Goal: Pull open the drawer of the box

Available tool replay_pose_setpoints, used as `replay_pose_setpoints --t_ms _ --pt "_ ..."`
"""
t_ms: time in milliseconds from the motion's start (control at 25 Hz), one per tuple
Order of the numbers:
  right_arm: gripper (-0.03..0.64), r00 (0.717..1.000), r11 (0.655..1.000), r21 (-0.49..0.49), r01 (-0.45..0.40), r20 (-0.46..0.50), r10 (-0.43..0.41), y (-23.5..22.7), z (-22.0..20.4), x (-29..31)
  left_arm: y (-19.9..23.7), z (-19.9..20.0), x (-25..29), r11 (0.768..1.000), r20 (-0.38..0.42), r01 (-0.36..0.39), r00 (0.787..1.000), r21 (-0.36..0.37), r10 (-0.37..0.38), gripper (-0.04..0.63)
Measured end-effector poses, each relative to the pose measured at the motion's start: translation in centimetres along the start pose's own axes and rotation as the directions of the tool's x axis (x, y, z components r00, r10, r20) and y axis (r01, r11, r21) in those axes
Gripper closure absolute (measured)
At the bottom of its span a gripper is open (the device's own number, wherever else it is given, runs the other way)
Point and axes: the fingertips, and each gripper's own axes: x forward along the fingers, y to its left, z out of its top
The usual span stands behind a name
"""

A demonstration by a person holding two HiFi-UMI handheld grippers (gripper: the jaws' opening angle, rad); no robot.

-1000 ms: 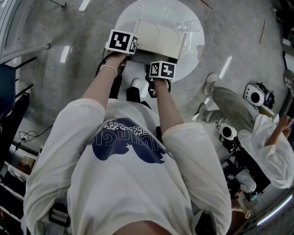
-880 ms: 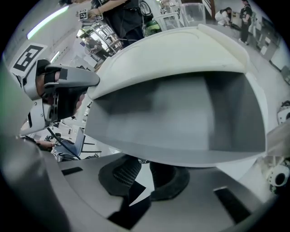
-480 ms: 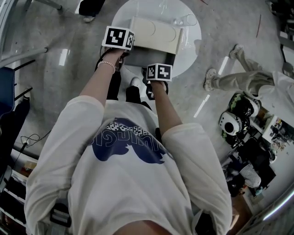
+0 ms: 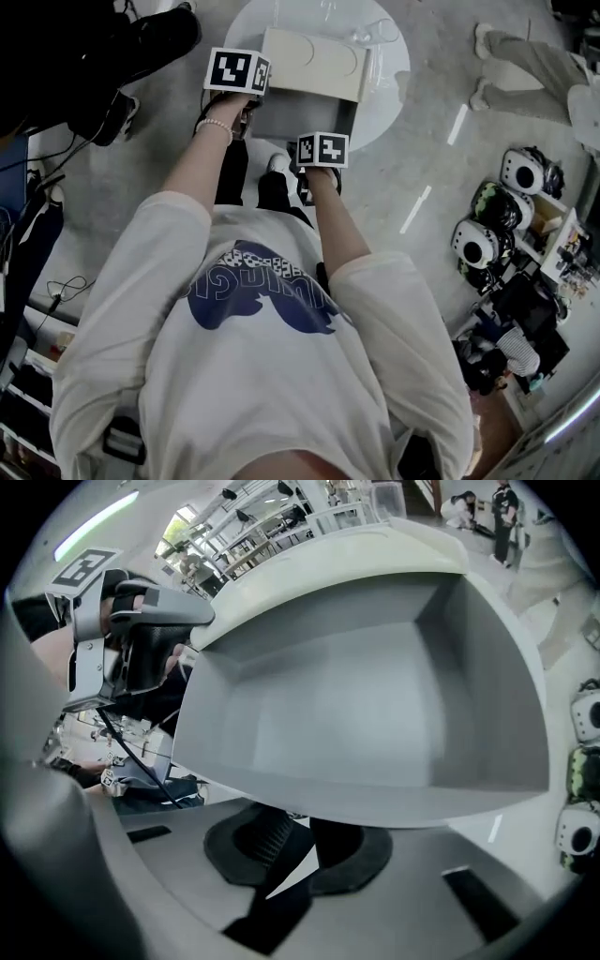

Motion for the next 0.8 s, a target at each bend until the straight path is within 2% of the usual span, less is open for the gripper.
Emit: replay_pose_setpoints --t_ms 600,800 --pt "0.564 1.000 1.000 -0.004 -0.007 0.010 0.007 -0.16 -0.11 0.31 0.00 -0.23 0.05 1.000 0.009 -0.008 1.000 0.003 0.008 0.498" --pt "0.556 0.999 1.000 0.017 -0.019 0.048 0.019 0.02 -0.62 0.08 -0.20 -0.63 -0.28 1.000 0.013 -0.020 1.000 0.006 0.020 0.499"
